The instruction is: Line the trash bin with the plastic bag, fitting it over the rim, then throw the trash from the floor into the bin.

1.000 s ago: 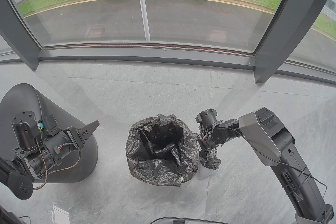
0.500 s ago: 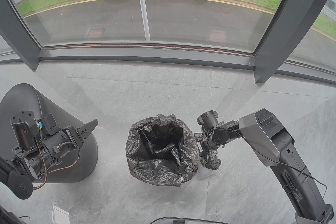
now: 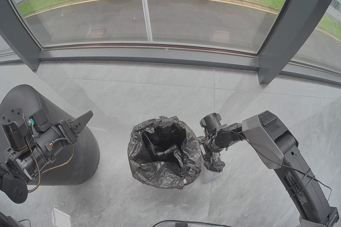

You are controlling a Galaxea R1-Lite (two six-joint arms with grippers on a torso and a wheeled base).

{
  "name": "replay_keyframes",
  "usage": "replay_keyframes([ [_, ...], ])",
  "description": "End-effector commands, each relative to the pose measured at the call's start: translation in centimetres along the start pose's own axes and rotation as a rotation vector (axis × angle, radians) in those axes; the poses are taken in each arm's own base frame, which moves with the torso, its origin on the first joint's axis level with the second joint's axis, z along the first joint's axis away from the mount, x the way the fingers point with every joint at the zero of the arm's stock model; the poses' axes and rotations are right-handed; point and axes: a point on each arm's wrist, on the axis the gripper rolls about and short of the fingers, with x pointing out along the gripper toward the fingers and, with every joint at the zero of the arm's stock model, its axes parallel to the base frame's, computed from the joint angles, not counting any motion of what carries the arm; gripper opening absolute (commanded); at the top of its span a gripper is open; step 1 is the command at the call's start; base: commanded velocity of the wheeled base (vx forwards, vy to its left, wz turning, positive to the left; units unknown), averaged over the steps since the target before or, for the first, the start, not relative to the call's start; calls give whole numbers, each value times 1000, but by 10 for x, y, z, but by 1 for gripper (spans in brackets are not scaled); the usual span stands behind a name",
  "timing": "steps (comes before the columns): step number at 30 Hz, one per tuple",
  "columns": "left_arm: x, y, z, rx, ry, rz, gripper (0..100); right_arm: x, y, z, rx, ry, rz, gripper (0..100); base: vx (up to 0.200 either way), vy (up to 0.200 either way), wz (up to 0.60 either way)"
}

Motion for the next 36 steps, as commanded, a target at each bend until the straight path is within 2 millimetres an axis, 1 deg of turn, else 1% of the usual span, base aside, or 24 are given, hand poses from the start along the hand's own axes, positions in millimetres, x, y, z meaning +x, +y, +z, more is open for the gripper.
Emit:
replay_keyframes([
  [1,-23,-13,17,13,-87,-87,100,-11,0,9,6,-25,1,0,0,0,0],
  [3,-30,-16,20,17,-101,-115,100,-19,-2,16,19,-40,0,0,0,0,0],
  [4,-30,-17,21,18,-104,-116,100,-19,-2,16,20,-42,0,0,0,0,0],
  [8,-39,-20,25,23,-118,-146,100,-48,-7,34,45,-67,-24,0,0,0,0],
  [11,-43,-22,27,26,-122,-163,100,-77,-10,52,69,-114,-22,0,0,0,0],
  [12,-43,-22,27,26,-121,-165,100,-79,-10,53,70,-119,-22,0,0,0,0],
  [13,-45,-22,27,27,-124,-171,100,-95,-12,62,79,-151,-21,0,0,0,0],
  [14,-47,-23,29,29,-135,-178,100,-118,-15,75,88,-200,-17,0,0,0,0],
  [15,-49,-24,29,31,-142,-184,100,-136,-18,84,93,-240,-14,0,0,0,0],
  [16,-52,-25,31,33,-151,-189,100,-150,-19,90,94,-268,-12,0,0,0,0],
  [17,-54,-26,32,34,-159,-194,100,-168,-22,98,99,-306,-11,0,0,0,0],
  [19,-59,-29,34,38,-180,-210,100,-213,-28,112,117,-397,-19,0,0,0,0],
  [20,-59,-29,34,38,-180,-210,100,-213,-28,112,117,-397,-19,0,0,0,0],
  [21,-66,-33,37,42,-193,-235,100,-264,-32,124,137,-497,-29,0,0,0,0],
  [22,-70,-36,37,43,-197,-249,100,-290,-36,128,145,-550,-26,0,0,0,0],
  [23,-75,-38,38,44,-201,-262,100,-312,-40,130,155,-592,-25,0,0,0,0],
  [24,-76,-39,38,44,-202,-268,100,-320,-41,131,158,-607,-24,0,0,0,0],
  [25,-85,-45,39,46,-205,-300,100,-350,-45,124,162,-637,-19,0,0,0,0],
  [26,-89,-47,40,46,-208,-317,100,-362,-45,120,160,-647,-13,0,0,0,0],
  [27,-99,-51,41,48,-211,-347,100,-387,-45,111,157,-667,-2,0,0,0,0],
  [29,-112,-56,44,48,-216,-379,100,-413,-44,98,150,-687,16,0,0,0,0],
  [33,-148,-62,56,48,-237,-411,100,-454,-32,67,120,-712,75,0,0,0,0],
  [36,-178,-61,60,46,-226,-388,100,-471,-20,50,90,-718,125,0,0,0,0],
])
